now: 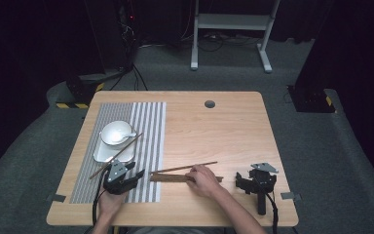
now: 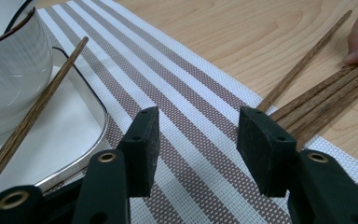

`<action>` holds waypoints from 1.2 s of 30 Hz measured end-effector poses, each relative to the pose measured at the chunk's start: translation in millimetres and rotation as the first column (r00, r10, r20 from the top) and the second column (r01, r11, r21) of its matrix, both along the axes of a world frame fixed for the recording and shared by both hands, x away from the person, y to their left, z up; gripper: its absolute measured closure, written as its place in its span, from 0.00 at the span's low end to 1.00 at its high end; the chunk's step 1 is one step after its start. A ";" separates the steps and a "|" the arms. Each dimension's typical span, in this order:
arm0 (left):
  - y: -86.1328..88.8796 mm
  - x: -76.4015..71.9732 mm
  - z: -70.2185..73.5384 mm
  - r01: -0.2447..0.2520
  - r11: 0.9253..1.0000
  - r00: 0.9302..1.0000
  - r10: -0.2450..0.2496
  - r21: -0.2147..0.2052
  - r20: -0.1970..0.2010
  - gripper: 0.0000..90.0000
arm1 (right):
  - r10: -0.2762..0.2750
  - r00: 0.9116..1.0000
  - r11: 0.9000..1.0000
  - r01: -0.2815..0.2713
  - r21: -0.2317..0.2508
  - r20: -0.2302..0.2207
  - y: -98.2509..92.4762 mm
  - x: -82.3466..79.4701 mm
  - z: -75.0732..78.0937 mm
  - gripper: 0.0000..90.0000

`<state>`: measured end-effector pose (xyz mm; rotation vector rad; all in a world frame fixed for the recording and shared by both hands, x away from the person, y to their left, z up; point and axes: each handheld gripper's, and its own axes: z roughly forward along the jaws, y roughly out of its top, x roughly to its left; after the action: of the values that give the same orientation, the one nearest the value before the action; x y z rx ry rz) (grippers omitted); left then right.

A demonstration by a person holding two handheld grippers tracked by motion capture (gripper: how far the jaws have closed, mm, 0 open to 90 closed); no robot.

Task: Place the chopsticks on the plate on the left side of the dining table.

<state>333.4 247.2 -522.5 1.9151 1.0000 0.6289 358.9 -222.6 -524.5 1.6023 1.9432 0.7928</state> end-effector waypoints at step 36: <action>-7.7 -2.8 -0.6 -0.008 0.997 1.000 0.006 0.080 0.022 0.53 | 0.000 1.000 1.000 0.000 0.000 0.000 0.0 0.0 0.0 0.11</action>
<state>330.6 239.5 -523.1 1.9714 0.9813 0.7015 358.8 -222.6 -524.5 1.6022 1.9435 0.7927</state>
